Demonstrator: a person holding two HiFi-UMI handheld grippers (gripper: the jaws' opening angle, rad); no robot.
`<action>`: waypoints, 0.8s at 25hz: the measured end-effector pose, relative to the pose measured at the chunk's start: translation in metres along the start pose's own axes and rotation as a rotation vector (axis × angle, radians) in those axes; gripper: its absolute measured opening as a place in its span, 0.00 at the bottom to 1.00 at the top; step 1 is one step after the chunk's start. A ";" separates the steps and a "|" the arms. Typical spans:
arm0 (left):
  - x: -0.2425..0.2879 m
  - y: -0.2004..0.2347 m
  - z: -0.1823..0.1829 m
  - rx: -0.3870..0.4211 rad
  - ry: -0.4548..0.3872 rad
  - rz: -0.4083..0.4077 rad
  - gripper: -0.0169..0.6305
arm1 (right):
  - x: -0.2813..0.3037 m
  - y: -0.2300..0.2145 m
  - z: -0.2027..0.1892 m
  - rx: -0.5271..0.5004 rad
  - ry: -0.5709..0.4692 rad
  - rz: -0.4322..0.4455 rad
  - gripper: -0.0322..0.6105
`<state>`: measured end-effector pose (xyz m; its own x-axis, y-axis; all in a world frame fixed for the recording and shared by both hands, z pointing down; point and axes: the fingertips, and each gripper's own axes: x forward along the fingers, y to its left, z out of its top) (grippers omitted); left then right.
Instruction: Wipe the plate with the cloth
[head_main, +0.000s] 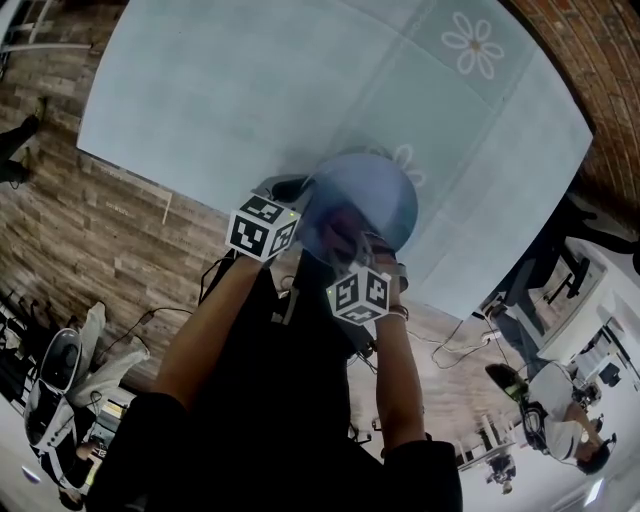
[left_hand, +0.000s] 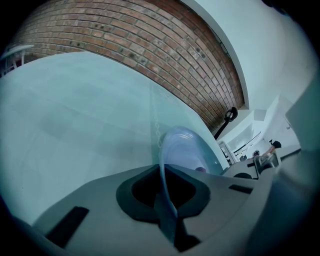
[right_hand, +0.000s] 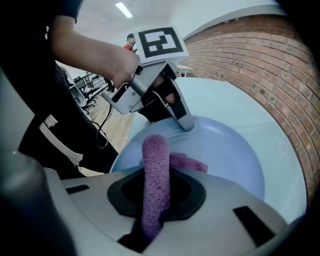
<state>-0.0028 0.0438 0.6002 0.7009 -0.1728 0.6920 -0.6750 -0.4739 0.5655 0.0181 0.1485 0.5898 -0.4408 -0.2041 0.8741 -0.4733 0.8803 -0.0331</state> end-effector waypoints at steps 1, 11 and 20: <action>0.000 0.000 0.000 0.000 0.000 0.000 0.10 | 0.000 -0.004 0.000 -0.006 0.000 0.003 0.14; 0.000 0.001 0.000 -0.004 0.004 -0.003 0.10 | -0.003 -0.061 -0.003 -0.043 -0.004 -0.068 0.14; 0.000 -0.002 0.001 -0.001 0.003 0.002 0.10 | -0.006 -0.110 0.000 -0.092 0.020 -0.154 0.14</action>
<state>-0.0007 0.0441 0.5988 0.6991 -0.1705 0.6944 -0.6763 -0.4729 0.5648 0.0730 0.0527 0.5888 -0.3525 -0.3320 0.8749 -0.4618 0.8749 0.1460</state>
